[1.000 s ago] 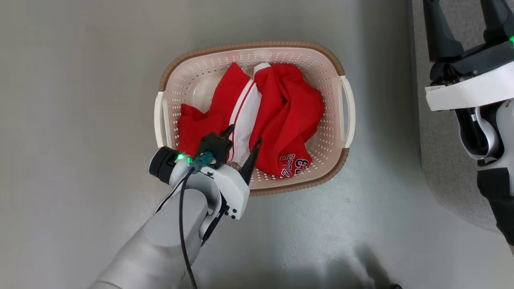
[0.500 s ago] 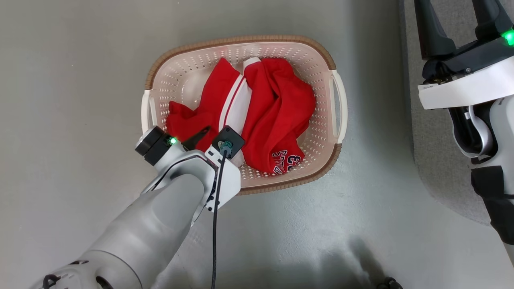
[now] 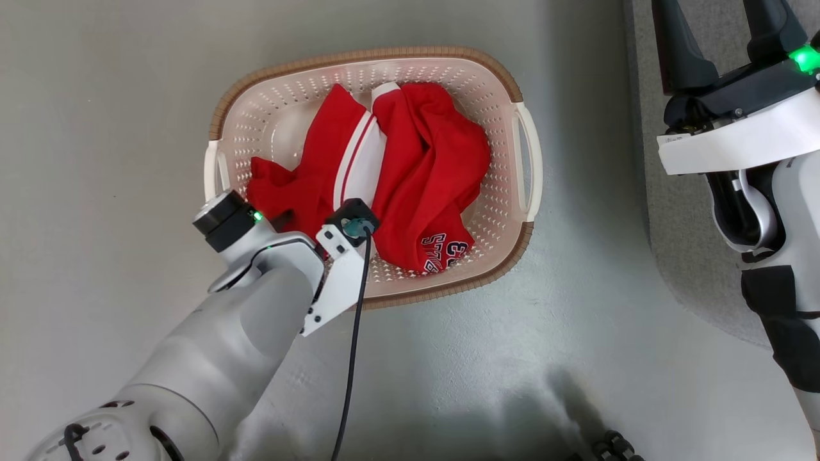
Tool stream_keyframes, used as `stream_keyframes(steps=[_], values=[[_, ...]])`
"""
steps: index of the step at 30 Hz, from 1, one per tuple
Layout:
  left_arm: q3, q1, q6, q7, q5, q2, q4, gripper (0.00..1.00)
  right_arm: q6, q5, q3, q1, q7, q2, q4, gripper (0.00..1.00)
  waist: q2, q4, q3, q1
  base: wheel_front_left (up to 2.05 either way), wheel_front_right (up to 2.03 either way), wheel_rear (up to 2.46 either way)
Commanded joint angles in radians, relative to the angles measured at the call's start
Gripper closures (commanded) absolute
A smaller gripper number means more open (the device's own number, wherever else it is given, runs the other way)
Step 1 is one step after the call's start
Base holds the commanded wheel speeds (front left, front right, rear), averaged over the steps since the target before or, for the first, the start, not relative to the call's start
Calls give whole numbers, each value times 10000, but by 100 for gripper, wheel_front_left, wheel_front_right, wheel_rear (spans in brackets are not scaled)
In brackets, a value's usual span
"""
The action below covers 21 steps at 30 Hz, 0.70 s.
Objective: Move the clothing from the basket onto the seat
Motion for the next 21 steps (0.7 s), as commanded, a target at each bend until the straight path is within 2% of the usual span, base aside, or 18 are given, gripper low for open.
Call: stream_keyframes(steps=[1, 4, 9, 10, 11, 12, 19, 21], values=[[47, -173, -116, 238, 157, 59, 65, 0, 42, 60, 70, 220, -115, 62, -311, 0, 0, -42, 58, -1, 0, 0, 0], [36, -263, -348, 589, 381, 58, 262, 0, 42, 80, 66, 193, -115, 95, -325, 0, 0, -107, 155, -1, 0, 0, 0], [30, -474, -577, 478, 626, 58, 529, 0, 42, 96, 101, 106, -115, 184, -362, 0, 0, -239, 312, -1, 0, 0, 0], [29, -513, -620, 415, 644, 58, 612, 20, 42, 98, 108, 84, -115, 204, -372, 0, 0, -267, 338, -1, 0, 0, 0], [29, -549, -684, 346, 641, 58, 694, 72, 42, 103, 107, 65, -115, 218, -382, 0, 0, -290, 357, -1, 0, 0, 0], [28, -598, -754, 268, 618, 58, 788, 100, 42, 105, 103, 46, -115, 224, -390, 0, 0, -309, 375, -1, 0, 0, 0], [60, -691, -1066, 119, 393, 58, 1245, 100, 42, 101, 92, 0, -115, 231, -343, 0, 0, -364, 261, -1, 0, 0, 0], [187, -626, -1019, -364, 195, 58, 1316, 100, 42, 119, 85, -9, -115, 243, -299, 0, 0, -368, 109, -1, 0, 0, 0]])
